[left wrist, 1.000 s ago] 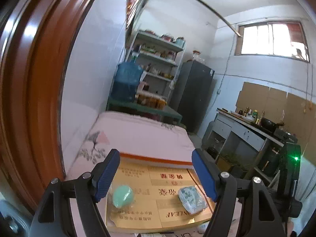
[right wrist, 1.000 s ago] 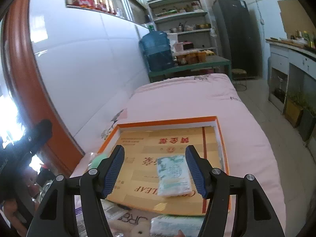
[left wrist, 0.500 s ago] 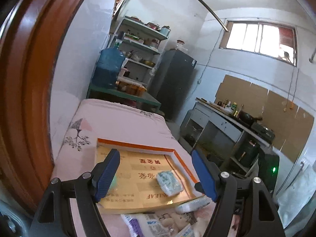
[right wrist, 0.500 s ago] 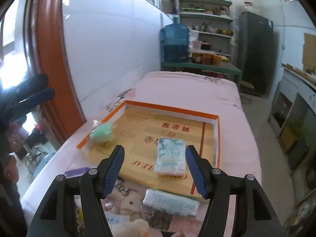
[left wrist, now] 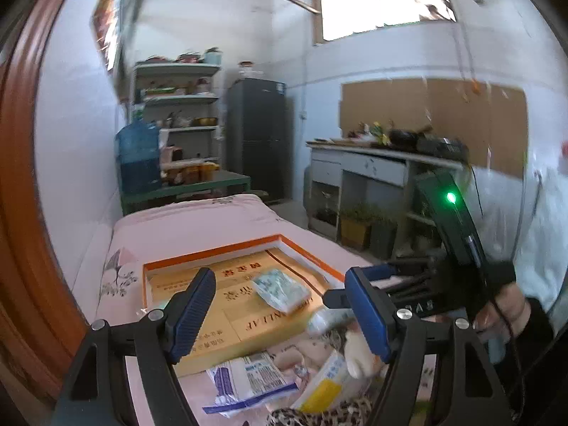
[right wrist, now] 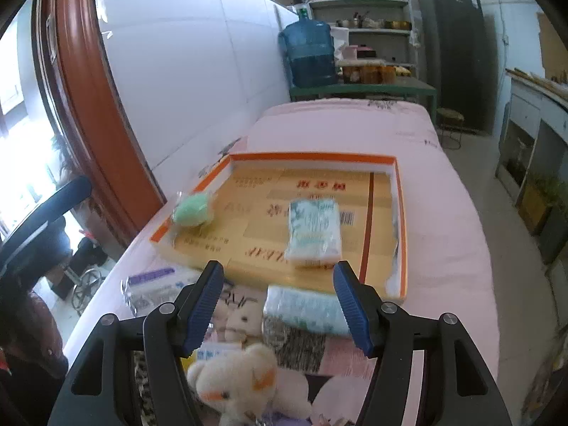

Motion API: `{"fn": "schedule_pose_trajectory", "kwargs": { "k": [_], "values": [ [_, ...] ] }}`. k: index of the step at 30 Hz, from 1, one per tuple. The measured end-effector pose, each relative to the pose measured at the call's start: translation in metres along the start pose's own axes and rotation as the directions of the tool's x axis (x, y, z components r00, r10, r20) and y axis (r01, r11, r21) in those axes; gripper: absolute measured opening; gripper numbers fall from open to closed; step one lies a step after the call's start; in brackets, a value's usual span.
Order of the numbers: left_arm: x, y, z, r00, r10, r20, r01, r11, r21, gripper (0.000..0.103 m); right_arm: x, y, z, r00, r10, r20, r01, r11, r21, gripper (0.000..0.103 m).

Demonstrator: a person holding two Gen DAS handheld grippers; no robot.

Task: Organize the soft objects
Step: 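Move both tools back over the remaining soft items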

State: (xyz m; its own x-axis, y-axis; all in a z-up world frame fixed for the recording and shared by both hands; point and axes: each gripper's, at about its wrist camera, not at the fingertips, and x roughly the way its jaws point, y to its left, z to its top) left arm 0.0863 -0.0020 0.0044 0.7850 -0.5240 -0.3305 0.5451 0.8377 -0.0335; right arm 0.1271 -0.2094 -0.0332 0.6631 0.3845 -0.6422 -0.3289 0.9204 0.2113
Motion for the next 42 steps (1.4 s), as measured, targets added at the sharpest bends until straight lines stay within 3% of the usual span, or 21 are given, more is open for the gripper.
{"fn": "schedule_pose_trajectory", "kwargs": {
  "k": [5, 7, 11, 17, 22, 27, 42],
  "values": [
    [-0.002, -0.022, -0.016, 0.999, 0.020, -0.025, -0.017, 0.993, 0.116, 0.075, -0.008, 0.004, -0.020, 0.999, 0.017, -0.029, -0.017, 1.000, -0.009, 0.066],
    [0.000, -0.025, -0.026, 0.997, 0.037, -0.063, -0.029, 0.992, 0.122, 0.075, -0.014, 0.008, -0.032, 0.999, 0.030, -0.043, -0.030, 0.999, -0.018, 0.066],
    [-0.005, -0.026, -0.039, 0.993, 0.061, -0.104, -0.052, 0.995, 0.087, 0.075, -0.024, 0.016, -0.055, 0.997, 0.008, -0.072, -0.011, 0.999, -0.045, 0.066],
    [-0.016, -0.023, -0.052, 0.986, 0.094, -0.138, -0.088, 0.995, 0.052, 0.075, -0.038, 0.033, -0.062, 0.996, -0.008, -0.084, 0.001, 0.996, -0.093, 0.066],
    [-0.029, -0.020, -0.067, 0.984, 0.029, -0.176, -0.038, 0.998, -0.048, 0.075, -0.033, 0.038, -0.068, 0.992, -0.055, -0.111, 0.041, 0.992, -0.121, 0.066],
    [-0.032, -0.026, -0.078, 0.975, 0.042, -0.220, -0.055, 0.997, -0.053, 0.075, -0.023, 0.039, -0.073, 0.984, -0.124, -0.131, 0.102, 0.982, -0.160, 0.066],
    [-0.001, -0.015, -0.101, 0.936, 0.005, -0.351, -0.078, 0.978, -0.192, 0.075, -0.006, 0.019, -0.076, 0.977, -0.116, -0.181, 0.107, 0.993, -0.055, 0.066]
  ]
}}
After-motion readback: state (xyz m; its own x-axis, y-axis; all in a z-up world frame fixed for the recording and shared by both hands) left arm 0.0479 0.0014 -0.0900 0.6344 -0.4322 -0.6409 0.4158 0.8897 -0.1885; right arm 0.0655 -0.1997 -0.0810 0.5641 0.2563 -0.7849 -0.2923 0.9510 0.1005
